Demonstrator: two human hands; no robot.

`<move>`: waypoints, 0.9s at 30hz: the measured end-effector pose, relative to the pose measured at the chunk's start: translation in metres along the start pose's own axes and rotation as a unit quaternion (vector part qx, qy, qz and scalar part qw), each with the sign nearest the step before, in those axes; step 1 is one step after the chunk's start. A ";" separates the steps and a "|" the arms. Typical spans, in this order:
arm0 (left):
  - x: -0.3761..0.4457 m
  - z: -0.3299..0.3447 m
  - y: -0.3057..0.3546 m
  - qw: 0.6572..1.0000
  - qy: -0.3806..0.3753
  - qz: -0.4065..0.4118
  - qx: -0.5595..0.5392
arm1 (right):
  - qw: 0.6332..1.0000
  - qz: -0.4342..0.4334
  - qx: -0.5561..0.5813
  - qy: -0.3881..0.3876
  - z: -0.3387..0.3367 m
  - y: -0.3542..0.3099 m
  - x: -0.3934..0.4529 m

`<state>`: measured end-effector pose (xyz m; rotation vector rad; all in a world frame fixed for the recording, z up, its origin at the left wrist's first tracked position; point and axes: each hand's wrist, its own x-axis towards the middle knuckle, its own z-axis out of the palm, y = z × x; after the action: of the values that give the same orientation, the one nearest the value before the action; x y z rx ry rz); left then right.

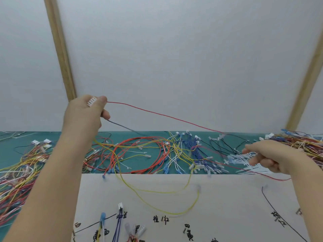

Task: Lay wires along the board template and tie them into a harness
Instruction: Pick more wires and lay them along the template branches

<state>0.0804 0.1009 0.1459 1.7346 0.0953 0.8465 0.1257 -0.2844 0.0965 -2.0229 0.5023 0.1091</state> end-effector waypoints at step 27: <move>0.007 -0.010 -0.016 0.967 0.097 -0.099 -0.214 | 0.900 -0.226 -0.215 0.305 -0.009 0.014 0.019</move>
<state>0.0850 0.1173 0.1365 1.2142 0.1986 0.8183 0.1365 -0.3042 0.0835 -2.5531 0.3911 -0.7859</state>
